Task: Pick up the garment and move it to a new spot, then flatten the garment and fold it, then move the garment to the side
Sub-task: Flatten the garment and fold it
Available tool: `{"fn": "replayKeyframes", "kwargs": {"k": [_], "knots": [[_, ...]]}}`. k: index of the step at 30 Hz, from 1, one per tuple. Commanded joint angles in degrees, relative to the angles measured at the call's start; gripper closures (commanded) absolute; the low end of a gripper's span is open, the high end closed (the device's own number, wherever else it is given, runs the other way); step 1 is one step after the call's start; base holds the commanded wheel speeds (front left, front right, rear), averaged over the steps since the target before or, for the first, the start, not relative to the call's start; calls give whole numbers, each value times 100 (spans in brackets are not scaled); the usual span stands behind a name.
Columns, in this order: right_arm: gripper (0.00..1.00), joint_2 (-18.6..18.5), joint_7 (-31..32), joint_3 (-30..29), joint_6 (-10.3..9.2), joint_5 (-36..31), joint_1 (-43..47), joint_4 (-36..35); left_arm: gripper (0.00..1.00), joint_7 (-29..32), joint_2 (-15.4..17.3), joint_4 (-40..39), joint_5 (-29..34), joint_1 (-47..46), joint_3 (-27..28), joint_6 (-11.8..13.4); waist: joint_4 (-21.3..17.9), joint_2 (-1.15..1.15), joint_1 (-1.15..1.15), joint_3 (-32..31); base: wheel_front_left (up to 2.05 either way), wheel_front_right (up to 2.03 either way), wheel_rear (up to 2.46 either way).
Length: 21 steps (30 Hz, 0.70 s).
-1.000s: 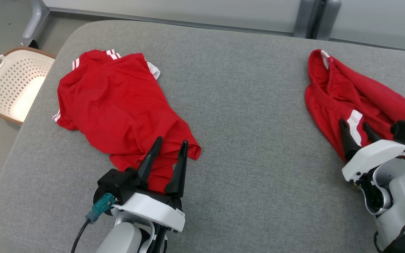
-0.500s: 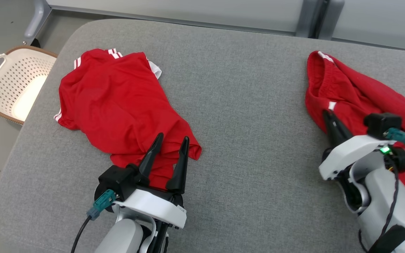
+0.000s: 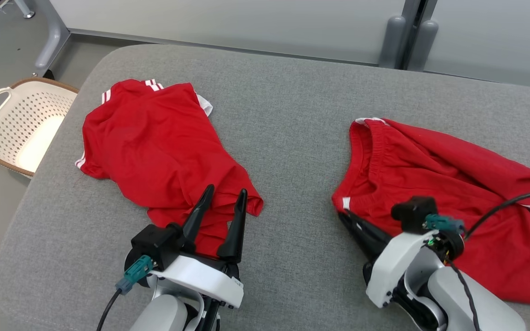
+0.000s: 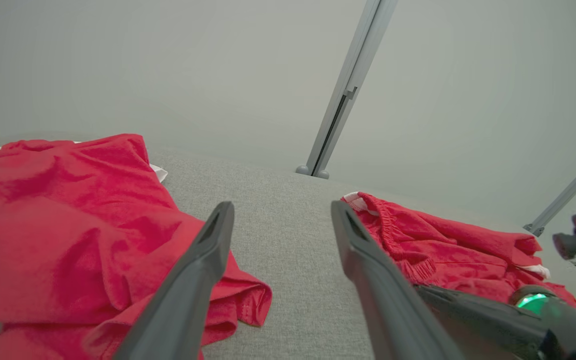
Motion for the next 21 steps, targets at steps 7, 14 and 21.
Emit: {"fn": "replayKeyframes", "kwargs": {"k": [7, 14, 21], "knots": [[0, -242, -26, 645, -1, 37, -241, 217, 0, -10, 18, 45, 5, 59, 10, 24, -79, 0, 0, -21, 0, 0, 0], [0, -410, -773, -378, 0, -228, -78, 656, 0, -10, 20, 26, 162, 35, 122, -78, -680, 0, 0, -223, 0, 0, 0], [0, -293, -1331, -1613, 1, -656, 506, 755, 0, -10, 20, 48, 230, 42, 164, -181, -1130, 0, 0, -286, 0, 0, 0]]}}
